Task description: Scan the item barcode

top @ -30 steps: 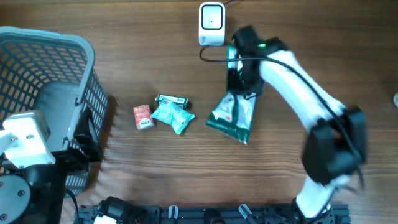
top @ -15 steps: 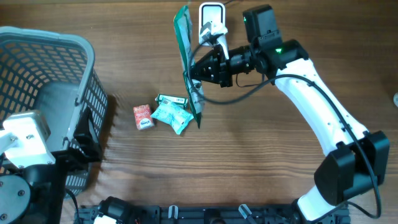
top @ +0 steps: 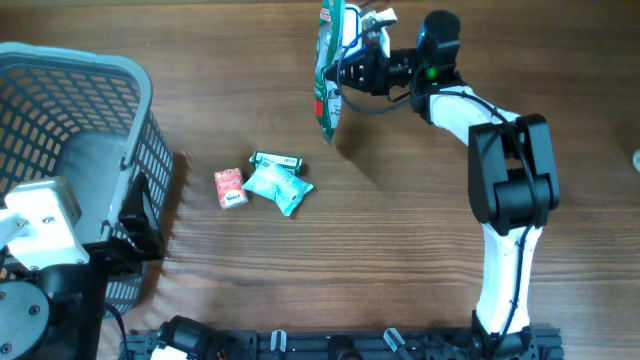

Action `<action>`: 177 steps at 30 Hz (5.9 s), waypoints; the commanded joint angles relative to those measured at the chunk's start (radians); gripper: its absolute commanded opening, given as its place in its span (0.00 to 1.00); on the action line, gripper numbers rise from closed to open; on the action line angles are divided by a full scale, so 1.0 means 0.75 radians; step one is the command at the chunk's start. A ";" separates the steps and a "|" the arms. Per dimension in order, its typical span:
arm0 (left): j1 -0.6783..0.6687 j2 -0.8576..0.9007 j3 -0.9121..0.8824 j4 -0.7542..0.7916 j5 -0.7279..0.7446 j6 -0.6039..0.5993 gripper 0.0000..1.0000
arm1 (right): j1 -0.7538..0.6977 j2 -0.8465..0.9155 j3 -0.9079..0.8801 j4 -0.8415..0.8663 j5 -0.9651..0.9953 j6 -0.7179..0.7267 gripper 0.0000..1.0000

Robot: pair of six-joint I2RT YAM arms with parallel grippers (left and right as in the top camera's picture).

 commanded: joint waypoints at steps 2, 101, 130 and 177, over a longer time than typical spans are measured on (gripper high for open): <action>0.004 -0.002 -0.001 0.003 -0.016 -0.012 1.00 | 0.007 0.036 0.022 0.145 -0.081 0.559 0.05; 0.004 -0.002 -0.001 0.003 -0.016 -0.012 1.00 | 0.798 -0.338 -0.023 -2.302 1.395 -0.977 0.05; 0.004 -0.002 -0.001 0.003 -0.016 -0.013 1.00 | 0.475 -0.088 -0.441 -2.115 1.652 -0.208 0.13; 0.004 -0.002 -0.001 0.003 -0.016 -0.012 1.00 | 1.044 -0.351 -0.291 -0.107 3.820 -2.379 0.04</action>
